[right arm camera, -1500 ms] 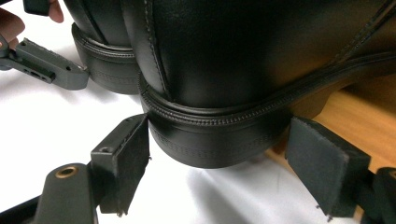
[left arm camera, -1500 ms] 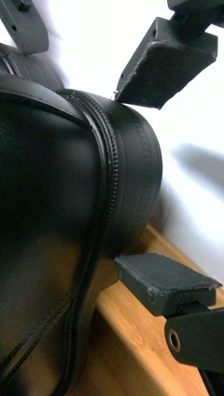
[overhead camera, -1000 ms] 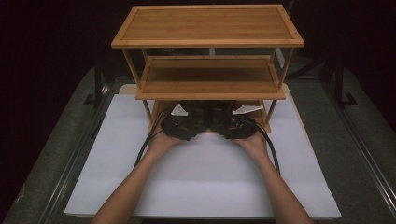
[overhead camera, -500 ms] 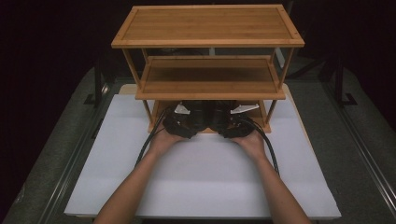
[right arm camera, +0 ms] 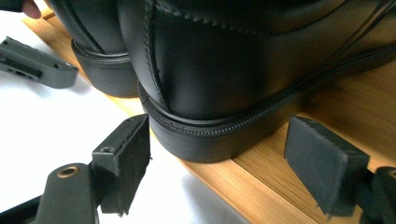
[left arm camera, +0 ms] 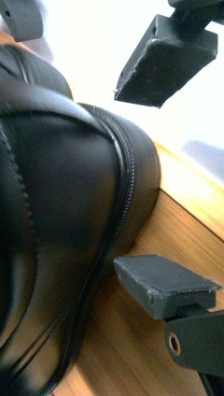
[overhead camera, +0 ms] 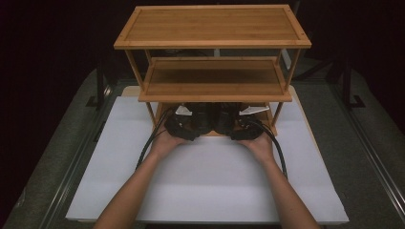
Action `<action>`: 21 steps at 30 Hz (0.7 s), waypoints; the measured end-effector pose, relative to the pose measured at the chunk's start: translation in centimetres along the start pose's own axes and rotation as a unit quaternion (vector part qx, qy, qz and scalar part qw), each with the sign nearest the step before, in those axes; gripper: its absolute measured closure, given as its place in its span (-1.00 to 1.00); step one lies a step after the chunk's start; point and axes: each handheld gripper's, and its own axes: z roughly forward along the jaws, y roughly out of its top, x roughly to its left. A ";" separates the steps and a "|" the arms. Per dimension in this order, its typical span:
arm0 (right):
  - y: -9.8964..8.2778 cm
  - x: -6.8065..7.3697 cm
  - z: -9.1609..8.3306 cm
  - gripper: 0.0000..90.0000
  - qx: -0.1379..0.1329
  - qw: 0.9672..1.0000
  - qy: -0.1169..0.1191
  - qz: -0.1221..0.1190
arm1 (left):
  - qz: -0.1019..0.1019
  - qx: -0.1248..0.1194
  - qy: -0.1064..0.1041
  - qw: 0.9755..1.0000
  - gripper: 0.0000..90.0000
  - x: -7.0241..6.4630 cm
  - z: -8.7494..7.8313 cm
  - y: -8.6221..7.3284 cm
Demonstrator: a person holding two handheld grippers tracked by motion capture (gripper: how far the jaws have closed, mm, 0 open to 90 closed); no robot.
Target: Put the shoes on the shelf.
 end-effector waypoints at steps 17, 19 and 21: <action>-2.9 0.4 -5.3 -0.65 -0.001 1.000 -0.015 -0.009 | 0.006 -0.004 -0.001 1.000 -0.64 -0.8 -5.7 -2.9; -3.9 0.3 -6.7 -0.70 0.001 1.000 -0.014 -0.005 | 0.002 -0.008 0.000 1.000 -0.64 -1.2 -7.1 -4.1; -4.2 0.3 -7.1 -0.70 -0.001 1.000 -0.014 -0.004 | 0.003 -0.007 0.000 1.000 -0.65 -1.2 -7.6 -4.5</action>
